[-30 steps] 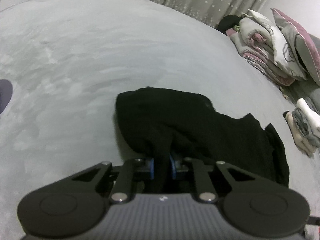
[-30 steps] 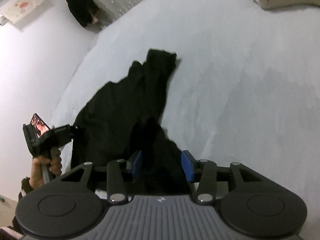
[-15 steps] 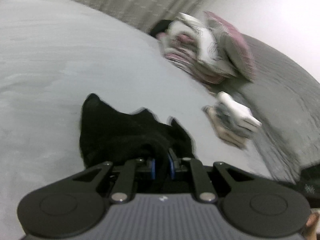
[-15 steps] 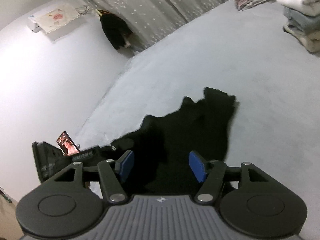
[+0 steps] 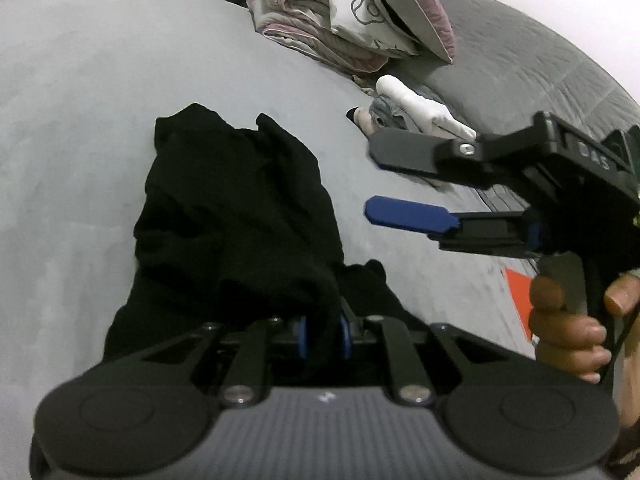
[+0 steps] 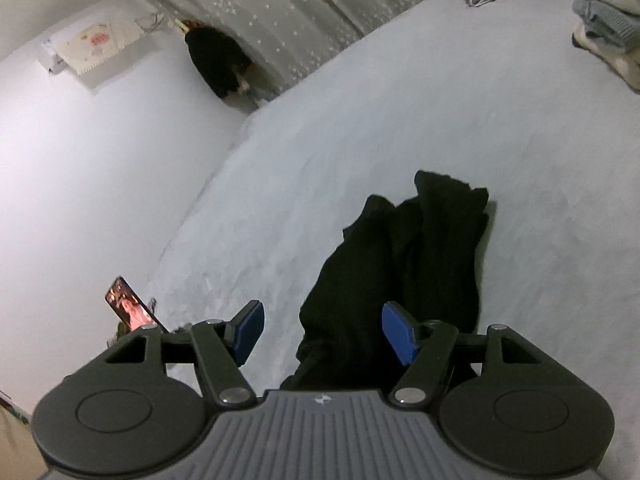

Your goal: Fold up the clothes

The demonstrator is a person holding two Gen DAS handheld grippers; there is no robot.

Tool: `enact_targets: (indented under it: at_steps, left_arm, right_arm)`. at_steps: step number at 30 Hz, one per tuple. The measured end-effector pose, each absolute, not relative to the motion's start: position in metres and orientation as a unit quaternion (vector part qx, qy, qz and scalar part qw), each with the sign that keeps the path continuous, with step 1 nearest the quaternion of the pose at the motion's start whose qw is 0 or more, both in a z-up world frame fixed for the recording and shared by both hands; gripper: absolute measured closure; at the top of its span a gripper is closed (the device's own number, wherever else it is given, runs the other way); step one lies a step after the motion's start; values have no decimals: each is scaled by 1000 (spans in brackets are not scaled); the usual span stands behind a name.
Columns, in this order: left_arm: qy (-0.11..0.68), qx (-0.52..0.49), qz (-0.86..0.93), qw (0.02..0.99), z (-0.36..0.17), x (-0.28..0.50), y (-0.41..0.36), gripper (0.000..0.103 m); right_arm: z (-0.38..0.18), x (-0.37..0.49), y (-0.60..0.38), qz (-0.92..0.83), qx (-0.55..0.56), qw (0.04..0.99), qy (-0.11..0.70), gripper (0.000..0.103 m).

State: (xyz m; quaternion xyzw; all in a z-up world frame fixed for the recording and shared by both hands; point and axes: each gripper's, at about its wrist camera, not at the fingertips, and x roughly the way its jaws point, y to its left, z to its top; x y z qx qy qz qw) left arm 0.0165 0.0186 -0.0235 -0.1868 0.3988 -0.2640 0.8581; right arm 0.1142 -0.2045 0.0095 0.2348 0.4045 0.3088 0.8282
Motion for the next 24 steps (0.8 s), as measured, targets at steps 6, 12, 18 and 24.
enact_targets:
  at_steps: [6, 12, 18, 24]
  left_arm:
    - [381, -208, -258, 863, -10, 10, 43, 53]
    - [347, -200, -230, 887, 7, -7, 69, 11]
    - [334, -211, -162, 904, 14, -11, 102, 0]
    - [363, -186, -45, 912, 7, -5, 124, 0]
  right_arm:
    - [5, 115, -192, 310, 209, 833, 407, 37]
    - [4, 114, -181, 300, 169, 850, 399, 37]
    - [9, 100, -161, 294, 80, 884, 354, 31]
    - [6, 81, -138, 308, -19, 901, 305, 28]
